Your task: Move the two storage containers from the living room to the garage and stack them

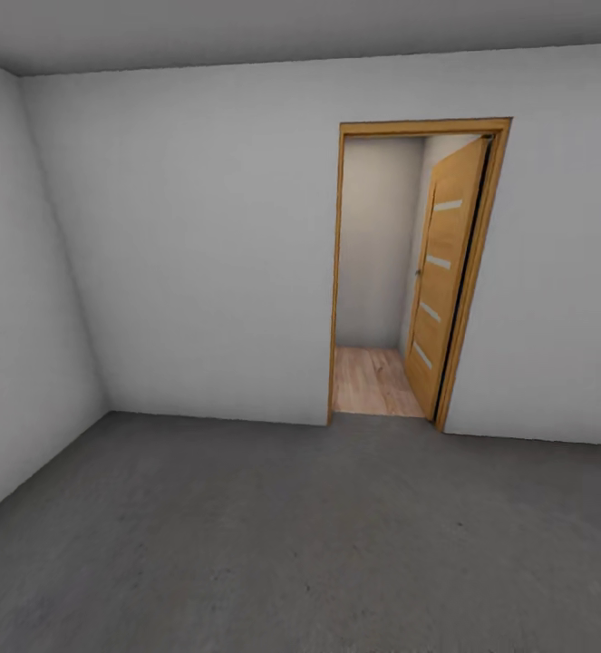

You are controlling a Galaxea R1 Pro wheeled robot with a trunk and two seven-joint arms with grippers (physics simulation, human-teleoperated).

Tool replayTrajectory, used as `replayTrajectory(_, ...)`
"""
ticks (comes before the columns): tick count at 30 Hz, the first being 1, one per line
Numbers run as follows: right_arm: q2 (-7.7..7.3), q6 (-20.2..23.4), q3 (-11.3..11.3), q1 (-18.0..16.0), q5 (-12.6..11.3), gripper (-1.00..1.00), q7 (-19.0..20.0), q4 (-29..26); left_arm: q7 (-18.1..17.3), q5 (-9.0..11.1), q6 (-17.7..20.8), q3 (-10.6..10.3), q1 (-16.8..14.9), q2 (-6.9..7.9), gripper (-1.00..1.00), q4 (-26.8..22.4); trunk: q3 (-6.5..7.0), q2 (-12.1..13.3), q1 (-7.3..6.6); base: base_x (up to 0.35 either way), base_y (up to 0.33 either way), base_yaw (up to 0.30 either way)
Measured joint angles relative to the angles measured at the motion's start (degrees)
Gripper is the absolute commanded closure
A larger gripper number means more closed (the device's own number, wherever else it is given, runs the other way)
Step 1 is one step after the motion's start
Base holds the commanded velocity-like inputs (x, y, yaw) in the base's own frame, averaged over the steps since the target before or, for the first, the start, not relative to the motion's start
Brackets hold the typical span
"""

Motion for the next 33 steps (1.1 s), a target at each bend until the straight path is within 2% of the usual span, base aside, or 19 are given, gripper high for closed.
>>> replayTrajectory(27, 0.00, -0.6, -0.1, 0.0, -0.3, -1.00, -0.2, 0.0, 0.0, 0.0, 0.0, 0.0, 0.0, 0.00, -1.00, 0.0, 0.00, 0.0, 0.00, 0.000, 0.000, -0.293)
replayTrajectory(33, 0.00, -0.5, -0.1, 0.0, -0.3, -1.00, -0.2, 0.0, -0.1, 0.2, 0.0, 0.5, 0.0, -0.44, -1.00, 0.0, 0.00, 0.0, 0.00, 0.000, 0.000, -0.293)
